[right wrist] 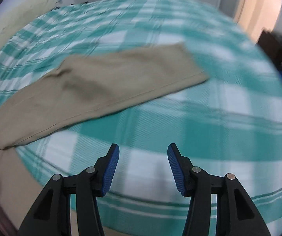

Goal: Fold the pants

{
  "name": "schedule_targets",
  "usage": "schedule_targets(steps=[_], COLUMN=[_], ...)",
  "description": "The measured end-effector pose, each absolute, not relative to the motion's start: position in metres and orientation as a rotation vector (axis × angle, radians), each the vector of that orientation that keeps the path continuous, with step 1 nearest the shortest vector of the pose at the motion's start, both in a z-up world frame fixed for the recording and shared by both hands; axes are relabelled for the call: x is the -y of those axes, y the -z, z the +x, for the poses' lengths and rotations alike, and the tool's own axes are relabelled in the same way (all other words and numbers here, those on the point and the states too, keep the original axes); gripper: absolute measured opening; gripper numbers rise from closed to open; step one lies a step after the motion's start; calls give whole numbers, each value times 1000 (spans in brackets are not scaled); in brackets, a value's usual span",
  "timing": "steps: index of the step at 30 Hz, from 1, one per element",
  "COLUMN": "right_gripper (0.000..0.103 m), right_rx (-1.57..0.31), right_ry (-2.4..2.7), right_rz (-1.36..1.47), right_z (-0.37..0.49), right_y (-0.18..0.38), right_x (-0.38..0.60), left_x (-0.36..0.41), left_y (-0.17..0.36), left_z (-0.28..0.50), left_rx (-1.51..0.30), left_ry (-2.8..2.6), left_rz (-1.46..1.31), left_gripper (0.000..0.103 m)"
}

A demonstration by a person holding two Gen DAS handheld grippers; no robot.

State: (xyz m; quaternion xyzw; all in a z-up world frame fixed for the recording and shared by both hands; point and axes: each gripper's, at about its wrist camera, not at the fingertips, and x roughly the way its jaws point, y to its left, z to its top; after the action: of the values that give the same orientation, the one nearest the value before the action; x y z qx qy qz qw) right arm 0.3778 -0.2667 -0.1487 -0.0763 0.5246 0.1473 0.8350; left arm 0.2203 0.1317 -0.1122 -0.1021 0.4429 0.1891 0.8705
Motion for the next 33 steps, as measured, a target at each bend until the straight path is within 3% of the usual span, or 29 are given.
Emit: schedule_targets(steps=[4, 6, 8, 12, 14, 15, 16, 17, 18, 19, 22, 25, 29, 31, 33], right_gripper=[51, 53, 58, 59, 45, 25, 16, 21, 39, 51, 52, 52, 52, 44, 40], right_rx=[-1092, -1086, -1111, -1253, -1264, -1248, -1216, -1164, -1105, -1064, -991, -1019, -1113, -1147, -1116], right_ry=[-418, -508, -599, -639, -541, -508, -456, -331, -175, -95, -65, -349, -540, -405, -284], right_rz=[-46, 99, 270, 380, 255, 253, 308, 349, 351, 362, 304, 221, -107, -194, -56], right_z=[417, 444, 473, 521, 558, 570, 584, 597, 604, 606, 599, 576, 535, 535, 534], right_y=[146, 140, 144, 195, 219, 221, 223, 218, 210, 203, 178, 168, 202, 225, 222], right_x=[220, 193, 166, 126, 136, 149, 179, 212, 246, 268, 307, 282, 222, 229, 261], left_x=[-163, -178, -185, -187, -188, -188, -188, -183, -183, -183, -183, -183, -182, -182, -182], left_y=[163, 212, 243, 254, 255, 256, 257, 257, 258, 258, 261, 261, 260, 258, 250], left_z=[296, 315, 309, 281, 277, 276, 276, 274, 272, 273, 280, 281, 282, 283, 283], left_rx=[-884, -1017, -1103, -1037, -1030, -1023, -1017, -1010, -997, -993, -982, -973, -977, -989, -1022], left_ry=[-507, -539, -501, -434, -426, -427, -429, -433, -435, -434, -427, -431, -439, -442, -458], left_rz=[-182, -176, -210, -202, -207, -207, -203, -198, -195, -197, -211, -207, -197, -199, -189], left_gripper=[102, 101, 102, 102, 102, 102, 102, 102, 102, 102, 102, 102, 102, 102, 102])
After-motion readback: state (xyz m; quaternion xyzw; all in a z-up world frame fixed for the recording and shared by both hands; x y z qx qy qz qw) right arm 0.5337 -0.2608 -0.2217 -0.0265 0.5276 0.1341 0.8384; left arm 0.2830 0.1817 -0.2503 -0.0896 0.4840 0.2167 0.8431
